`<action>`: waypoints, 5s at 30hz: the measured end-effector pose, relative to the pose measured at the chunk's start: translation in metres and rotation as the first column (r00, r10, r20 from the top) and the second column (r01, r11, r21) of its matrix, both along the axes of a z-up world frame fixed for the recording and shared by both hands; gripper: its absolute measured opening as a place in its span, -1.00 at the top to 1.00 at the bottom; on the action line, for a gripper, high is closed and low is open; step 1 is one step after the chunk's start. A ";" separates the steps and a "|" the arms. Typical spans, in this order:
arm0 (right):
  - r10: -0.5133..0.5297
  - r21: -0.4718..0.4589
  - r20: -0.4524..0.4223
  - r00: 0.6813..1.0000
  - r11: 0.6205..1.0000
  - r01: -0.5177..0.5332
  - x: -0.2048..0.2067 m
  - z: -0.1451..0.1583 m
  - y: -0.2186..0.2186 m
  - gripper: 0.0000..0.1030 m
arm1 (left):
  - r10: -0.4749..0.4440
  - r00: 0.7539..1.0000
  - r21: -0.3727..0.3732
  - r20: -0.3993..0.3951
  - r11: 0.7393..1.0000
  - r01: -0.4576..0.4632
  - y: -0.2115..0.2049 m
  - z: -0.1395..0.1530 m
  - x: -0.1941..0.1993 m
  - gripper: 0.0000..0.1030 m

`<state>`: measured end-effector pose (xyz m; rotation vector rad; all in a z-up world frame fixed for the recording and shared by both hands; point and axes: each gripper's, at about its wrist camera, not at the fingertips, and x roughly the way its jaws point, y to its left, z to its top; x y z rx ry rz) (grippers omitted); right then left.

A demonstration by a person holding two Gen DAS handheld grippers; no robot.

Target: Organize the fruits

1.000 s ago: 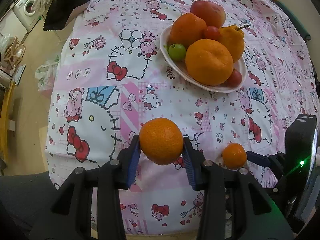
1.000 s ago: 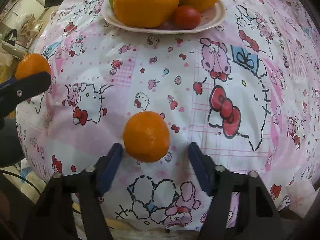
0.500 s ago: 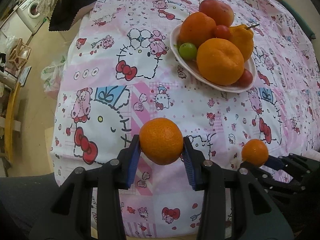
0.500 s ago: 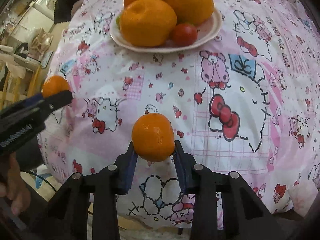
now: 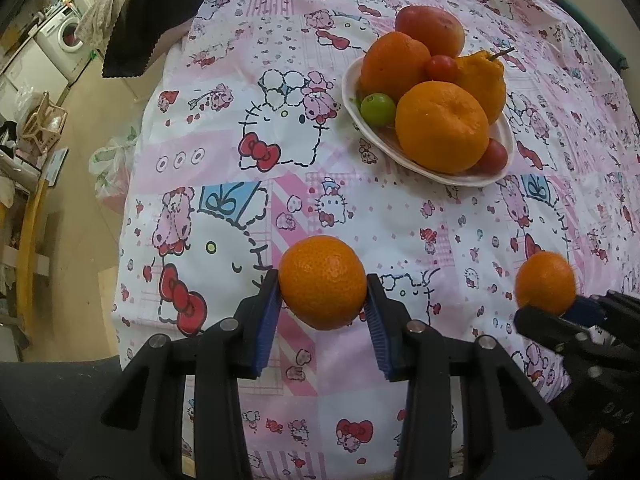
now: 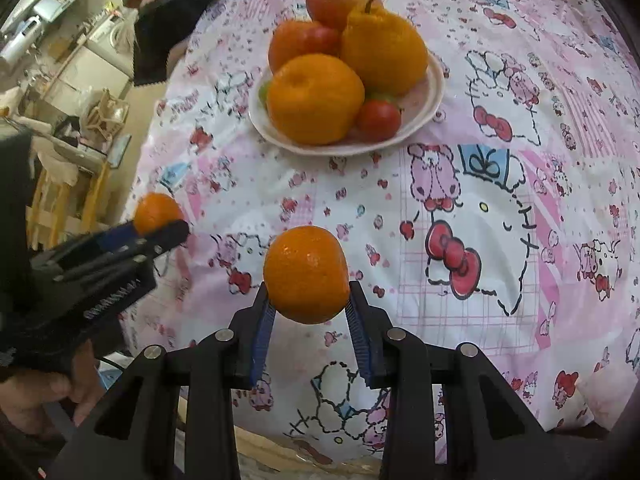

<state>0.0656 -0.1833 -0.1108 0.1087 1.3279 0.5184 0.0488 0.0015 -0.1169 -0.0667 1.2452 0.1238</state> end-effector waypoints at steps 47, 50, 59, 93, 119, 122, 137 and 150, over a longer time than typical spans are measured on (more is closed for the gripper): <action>-0.269 0.306 0.193 0.944 0.930 0.202 0.091 0.078 -0.054 0.27 | 0.004 0.969 -0.089 0.246 0.996 0.018 0.005 0.093 0.077 0.29; -0.284 0.302 0.147 0.948 0.925 0.230 0.103 0.065 -0.055 0.27 | -0.015 0.971 -0.095 0.238 0.995 0.038 -0.002 0.083 0.090 0.29; -0.295 0.281 0.106 0.950 0.925 0.256 0.118 0.050 -0.055 0.27 | -0.119 0.975 -0.131 0.189 0.981 0.145 -0.042 0.053 0.156 0.29; -0.377 0.297 -0.044 0.925 0.879 0.372 0.125 0.019 -0.084 0.27 | -0.086 0.980 -0.047 0.182 0.994 0.096 -0.031 0.070 0.149 -0.69; -0.257 0.101 -0.096 0.961 0.958 0.267 0.138 -0.042 -0.038 -0.45 | 0.057 0.990 -0.096 0.131 0.994 -0.045 0.013 0.055 0.077 -0.69; -0.281 0.119 -0.103 0.954 0.949 0.293 0.136 -0.036 -0.045 -0.45 | 0.051 0.989 -0.095 0.138 0.995 -0.038 0.013 0.055 0.075 -0.69; -0.272 0.214 0.242 0.932 0.951 0.222 0.058 0.097 -0.053 -0.76 | 0.021 0.939 -0.087 0.343 0.996 0.009 0.015 0.112 0.022 -0.69; -0.225 0.084 0.426 0.876 0.974 0.209 -0.007 0.101 -0.037 -0.92 | -0.026 0.901 -0.038 0.433 0.998 0.047 0.005 0.124 -0.033 -0.99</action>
